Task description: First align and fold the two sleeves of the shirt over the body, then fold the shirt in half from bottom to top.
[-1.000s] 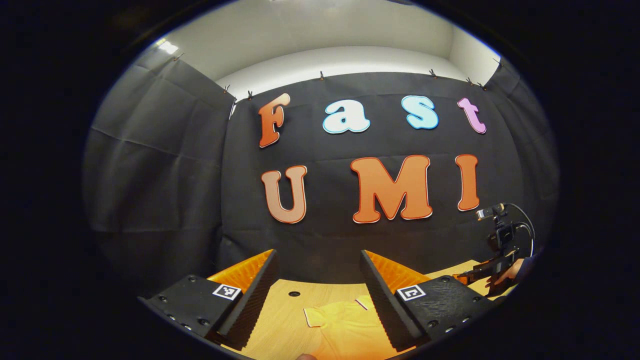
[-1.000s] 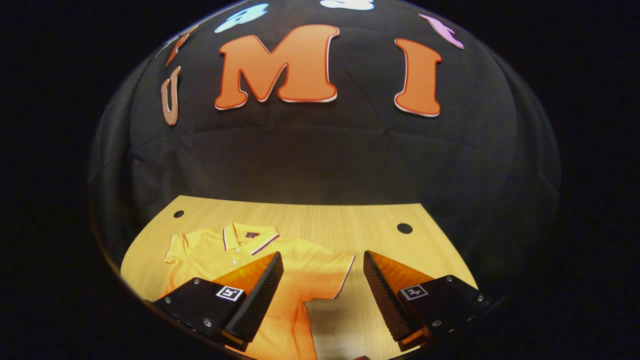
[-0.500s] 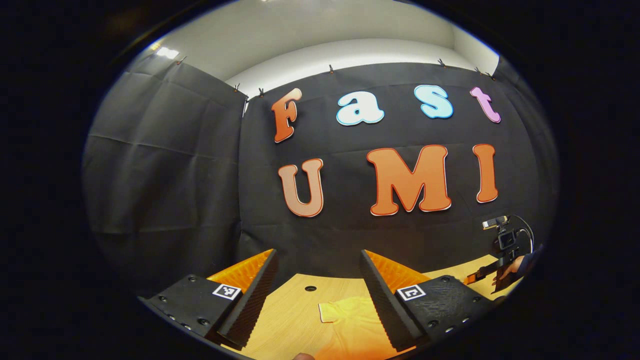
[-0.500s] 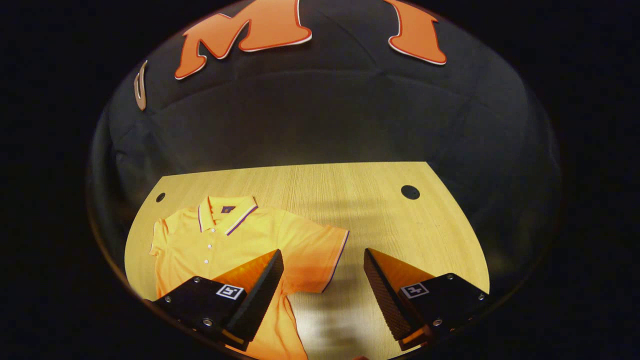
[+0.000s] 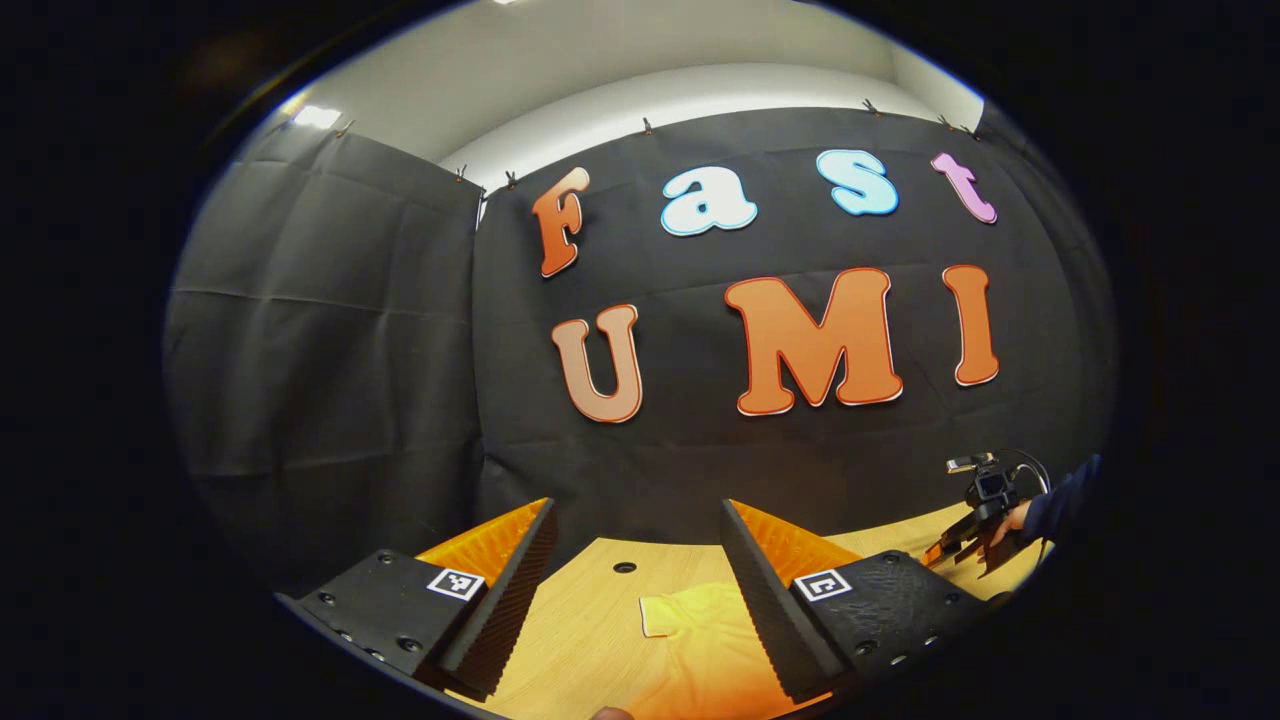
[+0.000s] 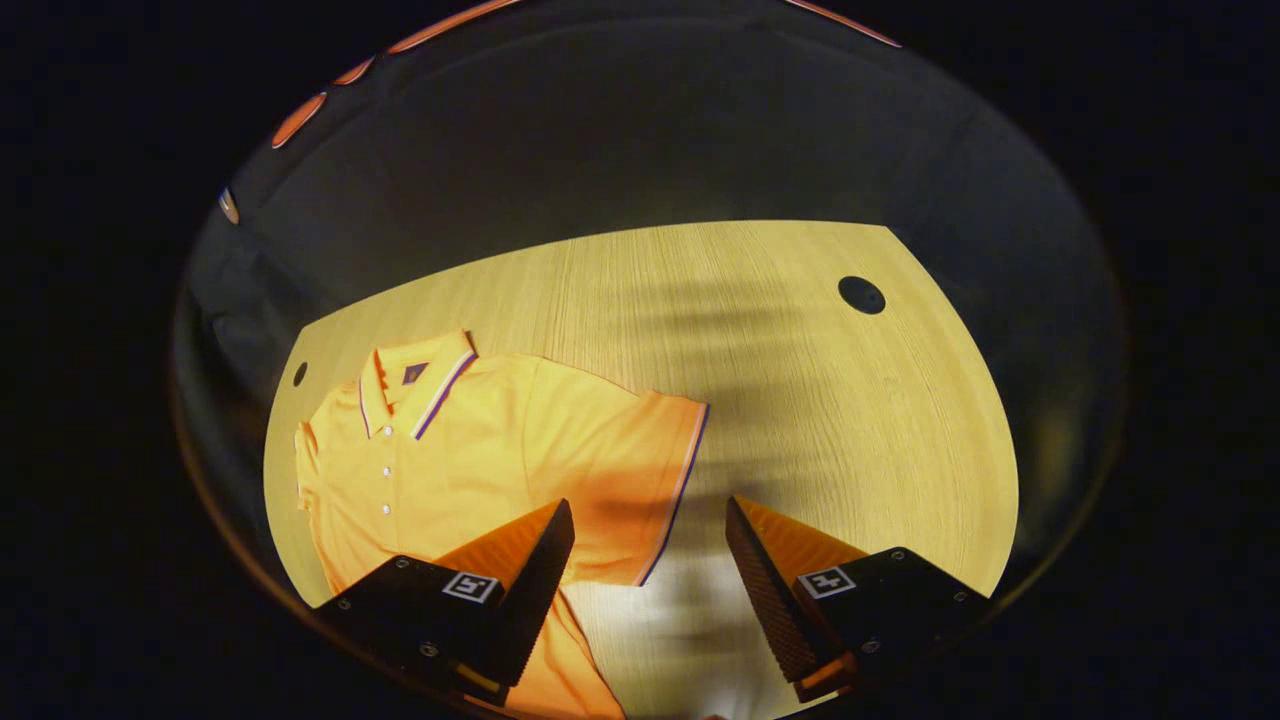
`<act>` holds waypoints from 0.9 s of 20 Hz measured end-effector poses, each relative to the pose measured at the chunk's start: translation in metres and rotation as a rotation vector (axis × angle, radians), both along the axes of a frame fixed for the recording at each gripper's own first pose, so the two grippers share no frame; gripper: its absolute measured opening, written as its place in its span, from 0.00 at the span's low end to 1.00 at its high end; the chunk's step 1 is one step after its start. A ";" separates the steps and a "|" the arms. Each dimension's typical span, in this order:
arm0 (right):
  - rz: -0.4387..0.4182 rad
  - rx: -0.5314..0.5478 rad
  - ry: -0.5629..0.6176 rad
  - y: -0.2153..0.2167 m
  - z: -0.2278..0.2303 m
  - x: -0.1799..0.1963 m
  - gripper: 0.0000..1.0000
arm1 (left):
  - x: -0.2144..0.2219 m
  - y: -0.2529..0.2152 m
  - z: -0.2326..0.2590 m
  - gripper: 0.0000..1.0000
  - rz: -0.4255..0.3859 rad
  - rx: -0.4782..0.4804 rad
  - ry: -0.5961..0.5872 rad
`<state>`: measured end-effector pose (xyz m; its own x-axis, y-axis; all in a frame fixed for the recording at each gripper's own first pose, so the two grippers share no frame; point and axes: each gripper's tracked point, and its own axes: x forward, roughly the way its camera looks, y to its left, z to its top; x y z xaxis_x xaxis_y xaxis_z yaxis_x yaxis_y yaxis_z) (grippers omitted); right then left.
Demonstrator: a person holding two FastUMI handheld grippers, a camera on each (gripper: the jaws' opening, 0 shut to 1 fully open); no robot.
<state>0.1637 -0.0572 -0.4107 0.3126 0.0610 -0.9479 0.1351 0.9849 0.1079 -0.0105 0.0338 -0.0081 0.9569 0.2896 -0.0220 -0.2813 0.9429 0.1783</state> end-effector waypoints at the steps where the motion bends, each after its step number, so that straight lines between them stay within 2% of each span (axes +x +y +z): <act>1: 0.006 0.003 0.022 0.000 -0.005 0.001 0.92 | 0.002 -0.003 -0.001 0.96 -0.002 0.007 0.005; 8: -0.009 0.050 0.180 0.009 -0.037 -0.005 0.90 | 0.009 -0.012 -0.014 0.99 -0.019 0.015 0.063; 13: 0.012 -0.007 0.218 0.005 -0.052 0.002 0.89 | 0.016 -0.008 -0.021 0.99 -0.018 0.007 0.090; 16: 0.021 -0.050 0.234 0.007 -0.058 0.010 0.78 | 0.019 -0.006 -0.027 1.00 -0.015 0.007 0.105; 17: 0.032 -0.051 0.237 0.010 -0.056 0.009 0.65 | 0.020 -0.004 -0.029 1.00 -0.013 0.005 0.111; 18: 0.044 -0.051 0.240 0.012 -0.054 0.010 0.67 | 0.021 -0.003 -0.032 1.00 -0.011 0.001 0.118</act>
<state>0.1740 -0.0451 -0.4647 0.0762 0.0202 -0.9969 0.1079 0.9938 0.0283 0.0102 0.0311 -0.0398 0.9507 0.2796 -0.1341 -0.2484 0.9455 0.2105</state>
